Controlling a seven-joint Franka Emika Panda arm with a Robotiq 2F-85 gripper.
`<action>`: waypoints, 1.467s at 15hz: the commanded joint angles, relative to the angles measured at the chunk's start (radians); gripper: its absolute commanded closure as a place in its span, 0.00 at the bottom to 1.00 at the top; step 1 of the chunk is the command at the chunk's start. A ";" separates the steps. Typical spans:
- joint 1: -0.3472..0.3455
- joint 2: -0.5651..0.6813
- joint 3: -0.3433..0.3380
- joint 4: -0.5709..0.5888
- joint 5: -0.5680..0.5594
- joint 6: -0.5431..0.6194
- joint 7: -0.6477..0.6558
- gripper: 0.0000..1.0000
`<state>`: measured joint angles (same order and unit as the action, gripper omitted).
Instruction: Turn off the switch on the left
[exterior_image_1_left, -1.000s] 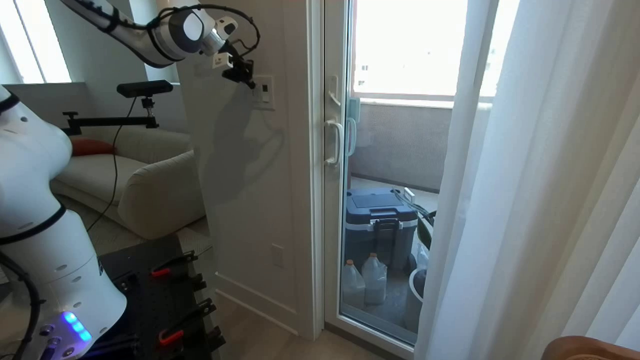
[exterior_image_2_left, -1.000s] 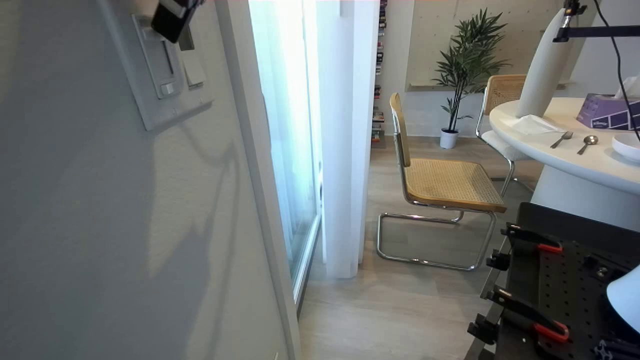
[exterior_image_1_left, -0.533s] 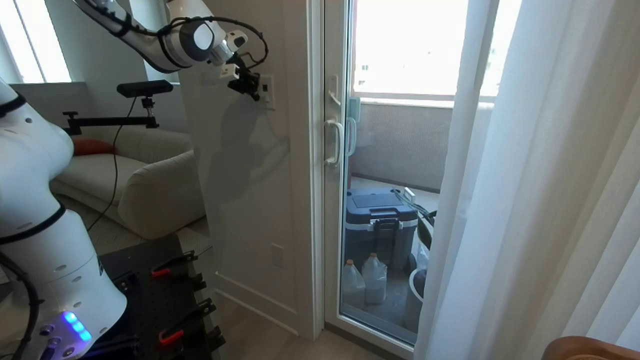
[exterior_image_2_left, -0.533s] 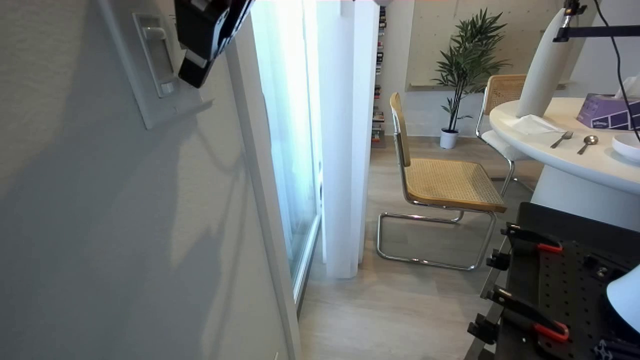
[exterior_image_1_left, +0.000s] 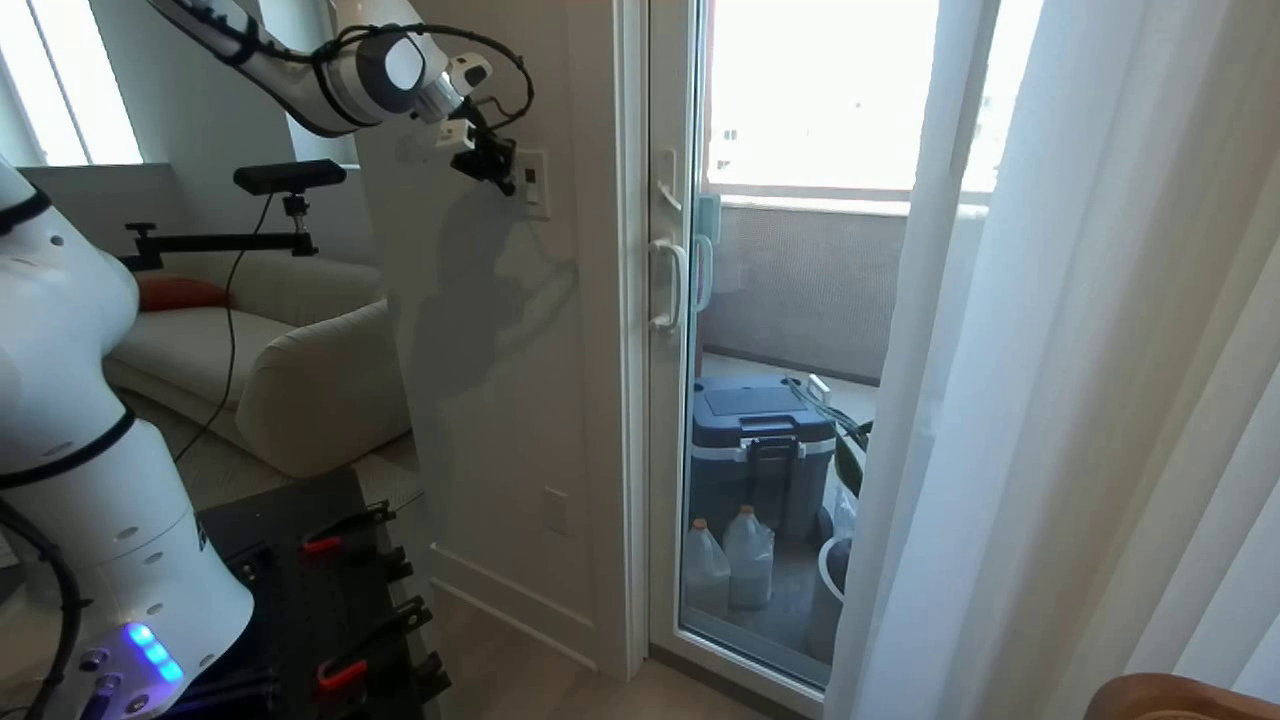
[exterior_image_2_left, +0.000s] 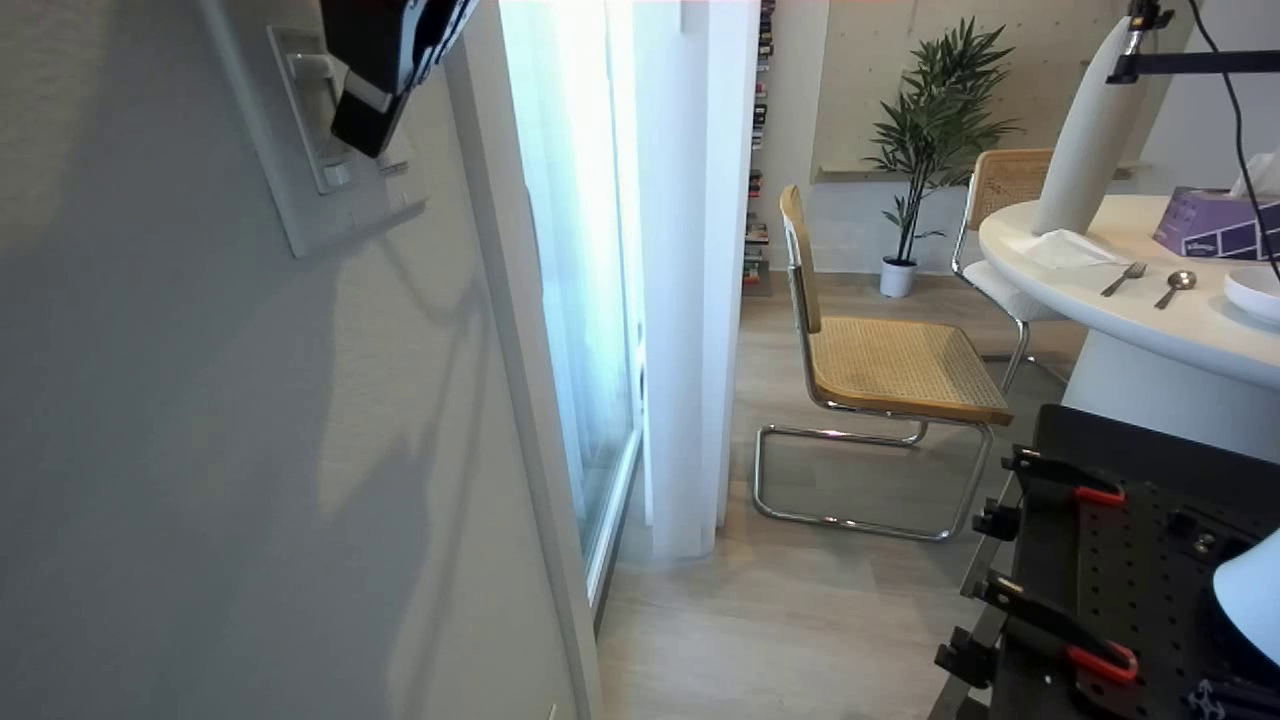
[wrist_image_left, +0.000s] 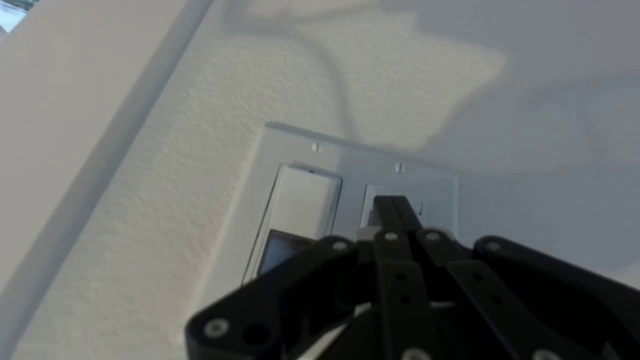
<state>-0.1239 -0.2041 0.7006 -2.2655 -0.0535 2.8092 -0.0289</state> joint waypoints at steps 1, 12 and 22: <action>0.156 -0.004 -0.135 0.034 -0.025 -0.063 0.028 1.00; 0.307 -0.026 -0.290 0.047 -0.136 -0.100 0.096 1.00; 0.303 0.003 -0.285 0.063 -0.201 -0.073 0.160 1.00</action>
<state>0.1702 -0.2239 0.4235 -2.2312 -0.2161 2.7339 0.0855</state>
